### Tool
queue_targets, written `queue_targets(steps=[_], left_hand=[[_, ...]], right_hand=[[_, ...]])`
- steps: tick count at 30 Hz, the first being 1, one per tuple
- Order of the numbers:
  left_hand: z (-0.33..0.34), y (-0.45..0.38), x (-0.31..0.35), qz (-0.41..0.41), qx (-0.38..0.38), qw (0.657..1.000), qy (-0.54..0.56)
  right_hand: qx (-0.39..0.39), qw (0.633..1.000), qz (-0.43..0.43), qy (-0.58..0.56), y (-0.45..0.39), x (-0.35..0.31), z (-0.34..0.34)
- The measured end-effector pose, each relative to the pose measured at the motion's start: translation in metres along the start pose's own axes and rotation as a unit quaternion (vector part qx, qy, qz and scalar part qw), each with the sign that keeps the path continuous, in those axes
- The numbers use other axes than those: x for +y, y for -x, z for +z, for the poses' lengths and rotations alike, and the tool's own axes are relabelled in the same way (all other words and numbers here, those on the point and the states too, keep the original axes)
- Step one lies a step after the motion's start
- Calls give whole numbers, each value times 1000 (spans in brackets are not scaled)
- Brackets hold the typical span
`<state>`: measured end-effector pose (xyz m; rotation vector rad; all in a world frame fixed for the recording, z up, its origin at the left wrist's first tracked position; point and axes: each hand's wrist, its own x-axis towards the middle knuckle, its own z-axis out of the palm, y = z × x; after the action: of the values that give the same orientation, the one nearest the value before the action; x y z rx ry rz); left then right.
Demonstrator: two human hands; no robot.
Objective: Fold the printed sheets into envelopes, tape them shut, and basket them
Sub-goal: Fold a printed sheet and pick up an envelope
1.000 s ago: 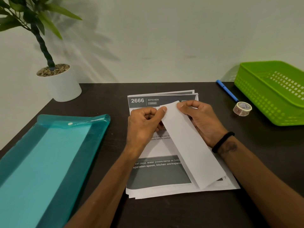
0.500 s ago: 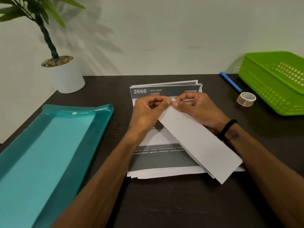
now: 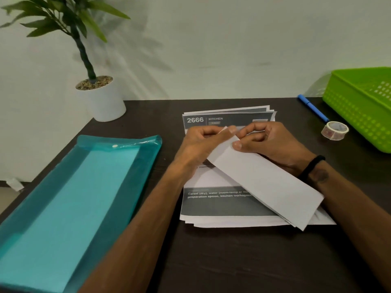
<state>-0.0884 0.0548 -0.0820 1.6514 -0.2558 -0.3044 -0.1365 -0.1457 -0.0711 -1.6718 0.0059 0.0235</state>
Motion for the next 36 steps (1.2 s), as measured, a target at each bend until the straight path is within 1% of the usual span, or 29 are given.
queue_targets(steps=[2, 4, 7, 9, 14, 17, 19, 21, 26, 29, 32, 34, 36], left_hand=[[1, 0, 0, 2, 6, 1000, -16], [1, -1, -2, 10, 19, 1000, -1], [3, -1, -3, 31, 32, 999, -2], [1, -2, -2, 50, 55, 997, -11], [-19, -12, 1, 111, 178, 978, -2], [-31, -13, 1, 131, 252, 959, 8], [-37, -13, 3, 131, 291, 948, 7], [-38, -11, 9, 127, 315, 940, -3], [-35, 14, 19, 99, 340, 935, 3], [-36, 43, 15, 81, 315, 945, 26], [-24, 81, 20, 96, 277, 954, 62], [-14, 103, 27, 107, 273, 950, 111], [-4, 120, 36, 104, 273, 944, 154]], right_hand=[[-6, 999, -3, 33, 0, -1, 1], [-5, 999, -3, 43, 0, -1, 2], [-7, 999, 6, 33, 0, -2, 2], [-13, 1000, 15, 23, 2, -5, -1], [-11, 999, -2, 53, 3, -9, -14], [-3, 999, -24, 39, 4, -10, -25], [20, 999, -31, 24, 4, -12, -32], [59, 998, -36, 1, 6, -16, -38], [174, 980, -57, -74, 33, -21, -47], [220, 971, -55, -81, 67, -19, -43], [238, 969, -65, -25, 104, -19, -17], [255, 957, -116, 67, 126, -26, 1], [220, 942, -181, 178, 143, -40, 13]])
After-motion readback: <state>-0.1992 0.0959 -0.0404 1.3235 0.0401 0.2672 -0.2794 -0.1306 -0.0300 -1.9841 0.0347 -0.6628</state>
